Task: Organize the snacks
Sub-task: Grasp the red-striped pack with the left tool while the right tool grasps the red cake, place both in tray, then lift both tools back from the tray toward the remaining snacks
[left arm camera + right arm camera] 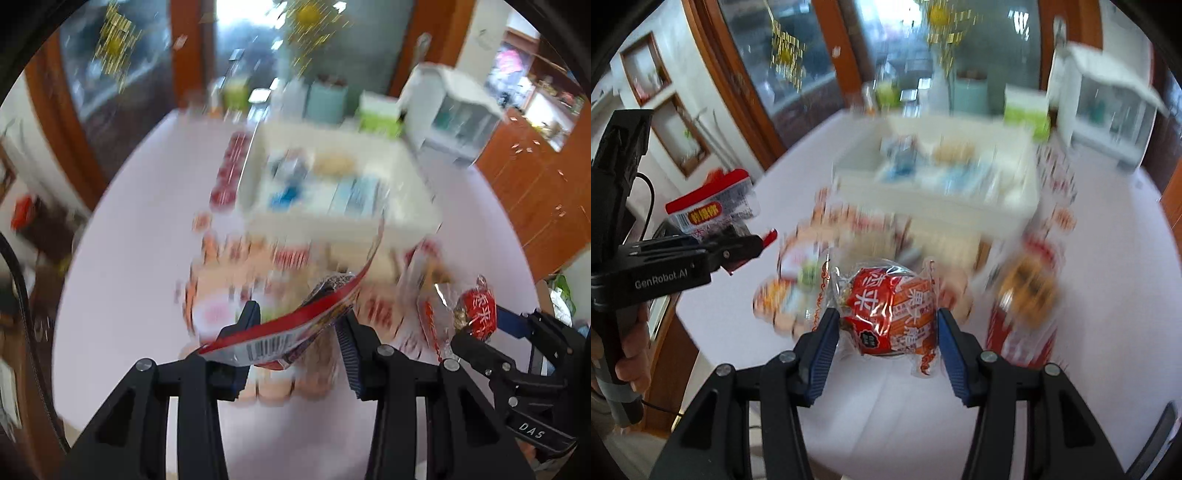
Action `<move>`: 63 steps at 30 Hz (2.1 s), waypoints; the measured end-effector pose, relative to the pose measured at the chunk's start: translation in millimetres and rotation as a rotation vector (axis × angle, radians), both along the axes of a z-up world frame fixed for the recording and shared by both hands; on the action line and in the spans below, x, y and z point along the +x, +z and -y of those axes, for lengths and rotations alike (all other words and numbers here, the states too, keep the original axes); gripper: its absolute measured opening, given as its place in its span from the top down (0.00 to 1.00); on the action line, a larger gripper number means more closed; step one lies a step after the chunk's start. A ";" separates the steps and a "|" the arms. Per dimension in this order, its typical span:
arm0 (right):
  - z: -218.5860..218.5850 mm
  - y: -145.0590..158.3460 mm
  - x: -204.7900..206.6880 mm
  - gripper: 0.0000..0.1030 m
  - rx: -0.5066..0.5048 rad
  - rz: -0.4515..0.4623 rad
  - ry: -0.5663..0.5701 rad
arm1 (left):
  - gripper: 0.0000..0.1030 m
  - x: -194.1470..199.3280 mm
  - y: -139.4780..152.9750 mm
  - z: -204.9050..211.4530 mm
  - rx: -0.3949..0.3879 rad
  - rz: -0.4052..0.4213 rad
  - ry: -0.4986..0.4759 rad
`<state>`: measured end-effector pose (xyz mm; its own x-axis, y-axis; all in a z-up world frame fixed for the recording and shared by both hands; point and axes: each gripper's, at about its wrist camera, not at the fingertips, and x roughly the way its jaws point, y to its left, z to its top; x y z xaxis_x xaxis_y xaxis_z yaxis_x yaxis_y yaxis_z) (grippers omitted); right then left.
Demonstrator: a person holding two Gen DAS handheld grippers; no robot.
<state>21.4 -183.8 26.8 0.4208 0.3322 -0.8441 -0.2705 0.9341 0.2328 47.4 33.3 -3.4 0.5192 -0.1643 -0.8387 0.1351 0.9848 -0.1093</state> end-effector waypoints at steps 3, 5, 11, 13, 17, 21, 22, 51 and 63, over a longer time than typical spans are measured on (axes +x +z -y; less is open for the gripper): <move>3.7 36.5 28.8 0.48 -0.005 0.081 -0.040 | 0.60 31.4 38.0 9.6 0.011 0.091 -0.055; 4.9 51.5 45.2 0.48 -0.012 0.115 -0.060 | 0.60 50.6 53.6 13.8 0.019 0.127 -0.079; 9.8 93.0 104.2 0.48 -0.044 0.222 -0.159 | 0.60 120.0 82.4 34.5 0.054 0.185 -0.141; 9.2 98.5 125.5 0.48 -0.058 0.224 -0.193 | 0.60 144.6 82.3 40.7 0.066 0.186 -0.151; 4.9 94.4 166.9 0.47 -0.099 0.214 -0.242 | 0.59 182.9 70.1 45.3 0.090 0.162 -0.143; 0.8 76.2 200.5 0.44 -0.113 0.166 -0.265 | 0.51 209.4 48.8 44.4 0.119 0.139 -0.138; -0.9 70.9 205.0 0.44 -0.118 0.155 -0.266 | 0.36 214.3 42.8 44.0 0.118 0.129 -0.145; 16.3 83.8 146.8 0.37 -0.110 0.186 -0.348 | 0.11 128.3 54.0 43.0 0.134 0.165 -0.149; 49.0 89.1 79.9 0.37 -0.118 0.178 -0.292 | 0.11 49.3 83.0 61.5 0.128 0.223 -0.143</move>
<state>101.3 -232.8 115.9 0.6276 0.0809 -0.7744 -0.0147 0.9956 0.0920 96.7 -28.2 79.6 0.6726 -0.1490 -0.7248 0.2800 0.9579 0.0628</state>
